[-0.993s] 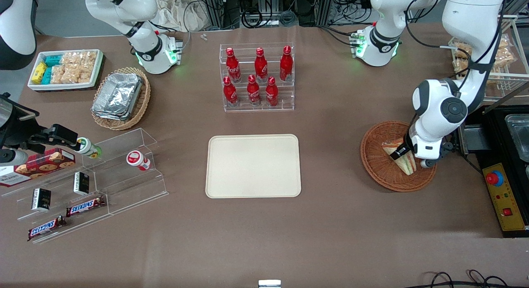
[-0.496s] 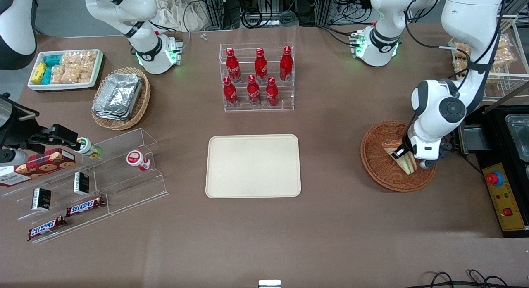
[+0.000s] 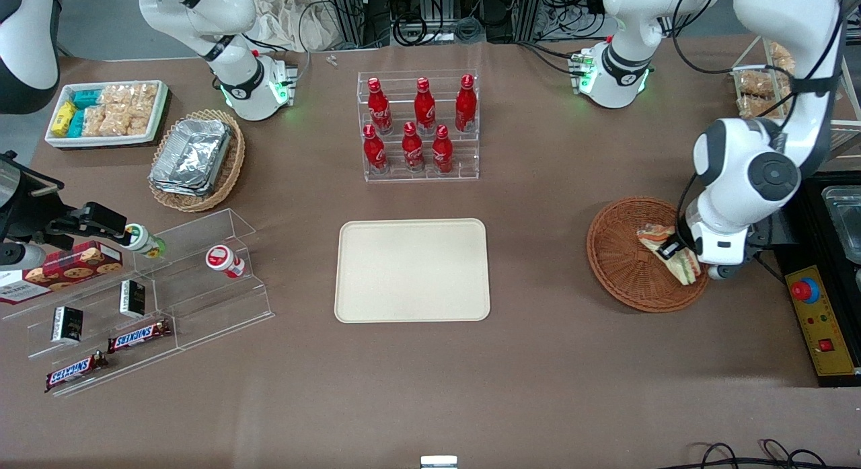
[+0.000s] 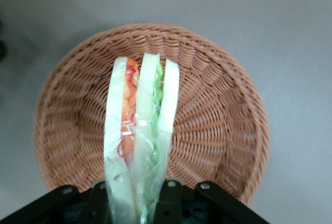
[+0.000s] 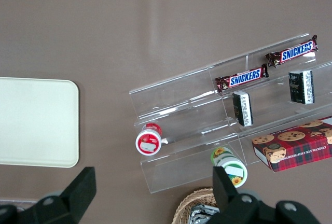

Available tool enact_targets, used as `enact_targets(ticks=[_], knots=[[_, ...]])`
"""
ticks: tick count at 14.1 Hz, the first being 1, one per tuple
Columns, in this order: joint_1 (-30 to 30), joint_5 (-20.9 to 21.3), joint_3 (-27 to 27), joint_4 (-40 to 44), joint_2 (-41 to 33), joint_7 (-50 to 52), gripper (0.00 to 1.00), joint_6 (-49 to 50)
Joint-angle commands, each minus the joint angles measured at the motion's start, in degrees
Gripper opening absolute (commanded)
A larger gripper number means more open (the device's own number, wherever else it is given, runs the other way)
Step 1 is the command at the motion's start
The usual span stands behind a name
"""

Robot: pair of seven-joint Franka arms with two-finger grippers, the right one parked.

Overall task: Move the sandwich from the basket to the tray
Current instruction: 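Lift the sandwich up out of the basket with the left gripper, then carry the sandwich over to the cream tray with the left gripper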

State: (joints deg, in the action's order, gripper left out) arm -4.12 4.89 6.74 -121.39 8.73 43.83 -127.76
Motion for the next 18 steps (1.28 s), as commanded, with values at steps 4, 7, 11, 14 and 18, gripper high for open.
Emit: enact_targets(ticks=[4,7,11,14,18], knots=[[-0.01,0.13,3.80,22.04,1.11,1.35,0.00,25.50],[-0.01,0.03,7.84,28.21,0.94,1.43,0.00,30.90],[0.08,0.03,16.00,31.82,2.77,1.35,0.00,31.61],[0.16,0.65,23.65,32.36,9.09,1.87,0.00,30.13],[4.81,1.35,25.78,32.18,15.94,1.70,0.00,21.70]])
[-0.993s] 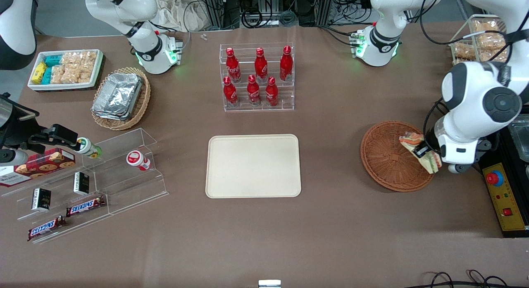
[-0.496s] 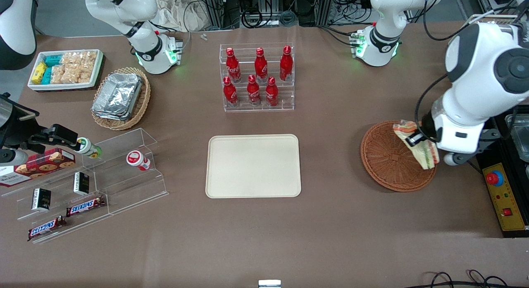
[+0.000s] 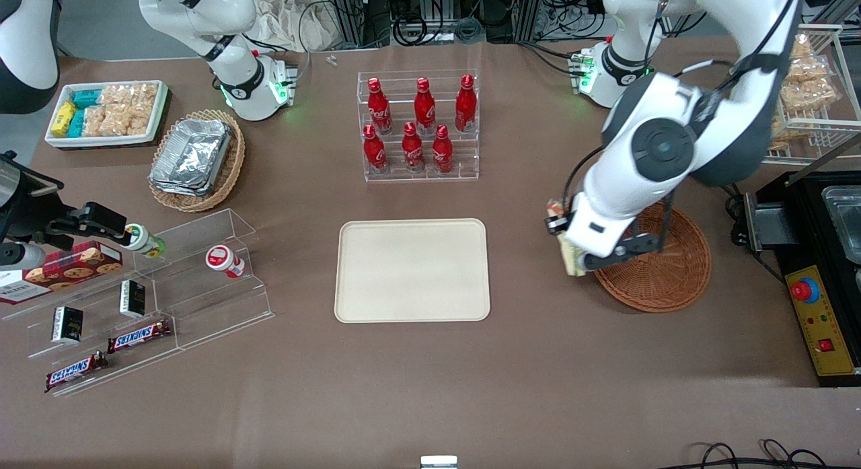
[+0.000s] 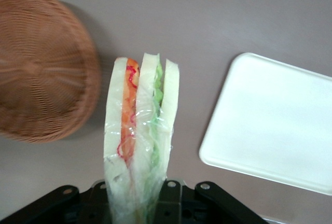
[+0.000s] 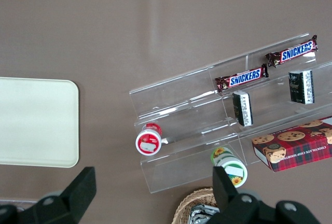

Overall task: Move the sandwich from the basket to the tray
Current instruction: 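Carry the sandwich over to the cream tray with the left gripper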

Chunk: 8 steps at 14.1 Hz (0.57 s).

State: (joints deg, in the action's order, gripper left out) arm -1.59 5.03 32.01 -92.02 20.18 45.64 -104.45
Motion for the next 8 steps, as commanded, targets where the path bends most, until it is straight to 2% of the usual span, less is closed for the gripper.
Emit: enact_targets(ticks=[1,5,8], knots=[[4.04,2.77,0.51,2.81,7.04,0.24,0.00,-4.41],[10.28,9.89,0.16,4.38,17.41,5.67,0.00,-13.04],[13.01,16.57,0.16,9.38,24.62,11.22,0.00,-14.02]])
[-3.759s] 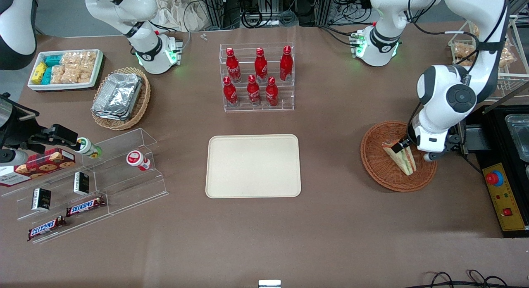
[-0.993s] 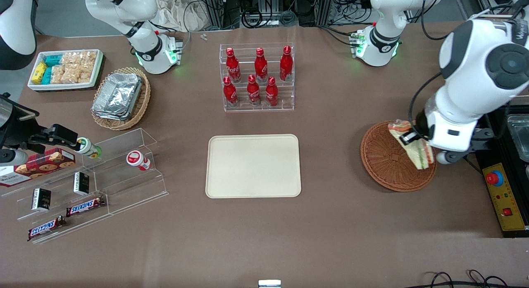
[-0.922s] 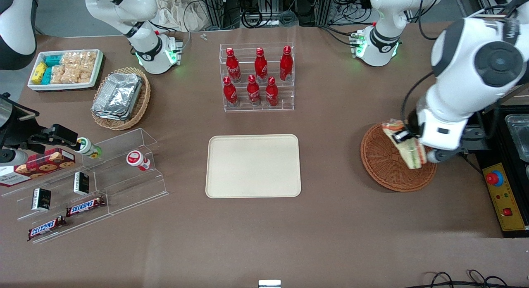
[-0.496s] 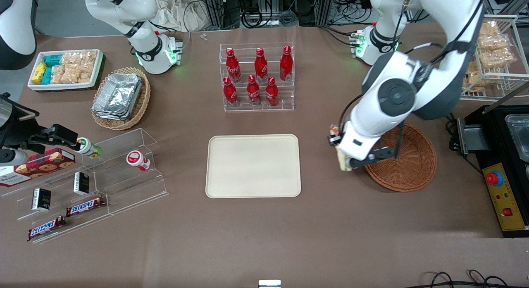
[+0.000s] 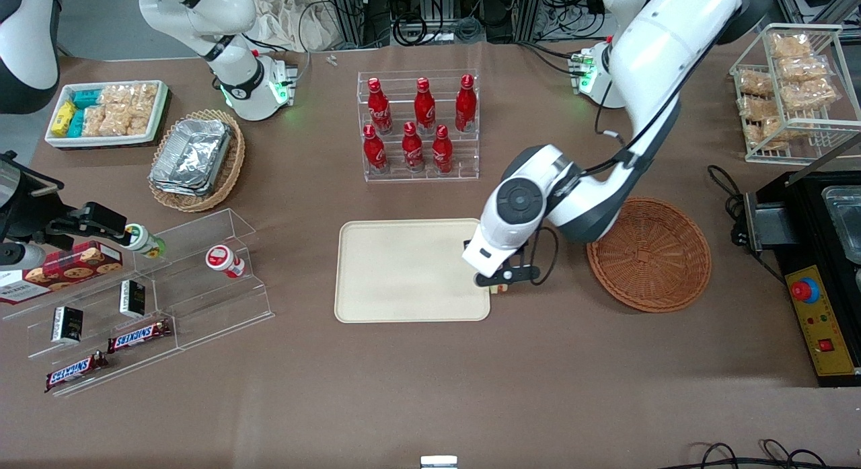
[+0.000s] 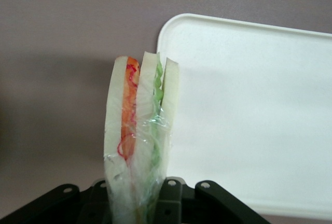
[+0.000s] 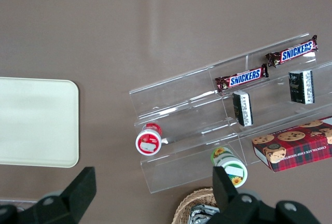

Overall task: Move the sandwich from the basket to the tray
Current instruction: 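Carry the sandwich over to the cream tray with the left gripper, then lower the sandwich onto the tray and open the left gripper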

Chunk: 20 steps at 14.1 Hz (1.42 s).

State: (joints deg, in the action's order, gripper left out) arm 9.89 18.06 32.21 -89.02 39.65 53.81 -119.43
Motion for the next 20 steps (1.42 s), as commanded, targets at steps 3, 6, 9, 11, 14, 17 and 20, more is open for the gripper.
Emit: enact_targets(ticks=[3,6,9,11,14,17,20], knots=[[2.94,5.76,-0.13,8.16,8.87,3.40,0.00,-2.11],[3.21,5.85,-0.57,8.07,9.57,3.40,0.00,-2.56],[4.61,5.85,-1.45,8.16,10.54,3.40,0.00,-2.64],[5.93,5.85,-2.85,8.24,10.98,3.49,0.00,-2.65],[6.81,5.93,-3.39,8.24,10.98,4.28,0.92,-2.65],[6.99,7.17,-3.39,8.16,10.72,4.63,1.00,-2.56],[6.72,7.25,-3.30,8.24,8.35,4.90,1.00,-1.33]])
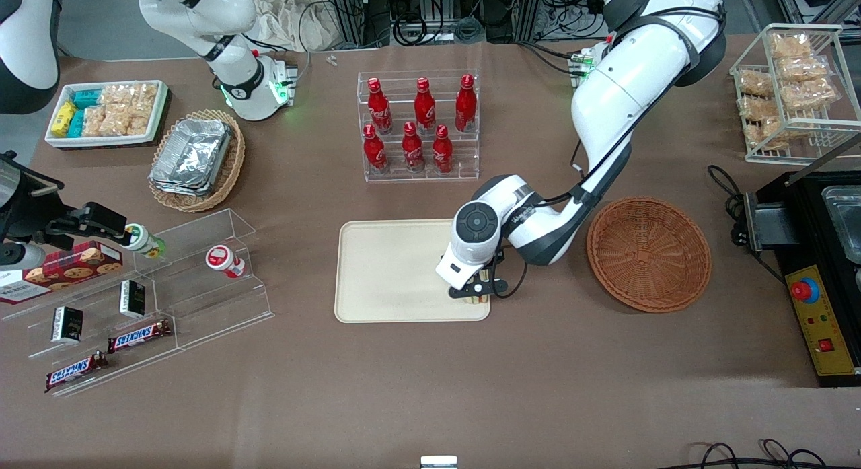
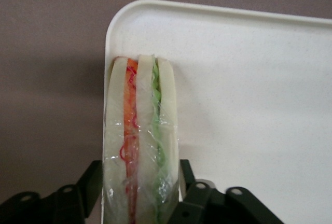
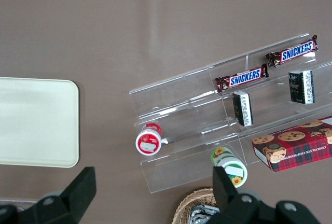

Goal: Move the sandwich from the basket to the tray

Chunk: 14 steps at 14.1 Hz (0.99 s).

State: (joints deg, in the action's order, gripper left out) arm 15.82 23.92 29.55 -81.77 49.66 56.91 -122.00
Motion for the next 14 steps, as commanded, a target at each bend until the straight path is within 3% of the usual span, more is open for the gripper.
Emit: enact_targets(ticks=[1,5,12,14], knots=[[0.53,1.04,-0.63,1.00,-2.63,1.80,1.00,2.10],[-1.73,0.16,-0.55,1.08,-9.56,3.82,1.00,4.92],[-10.09,-11.08,1.04,0.64,-20.03,-5.65,1.00,14.93],[-12.03,-12.23,1.04,0.38,-22.32,-7.94,1.00,17.92]])
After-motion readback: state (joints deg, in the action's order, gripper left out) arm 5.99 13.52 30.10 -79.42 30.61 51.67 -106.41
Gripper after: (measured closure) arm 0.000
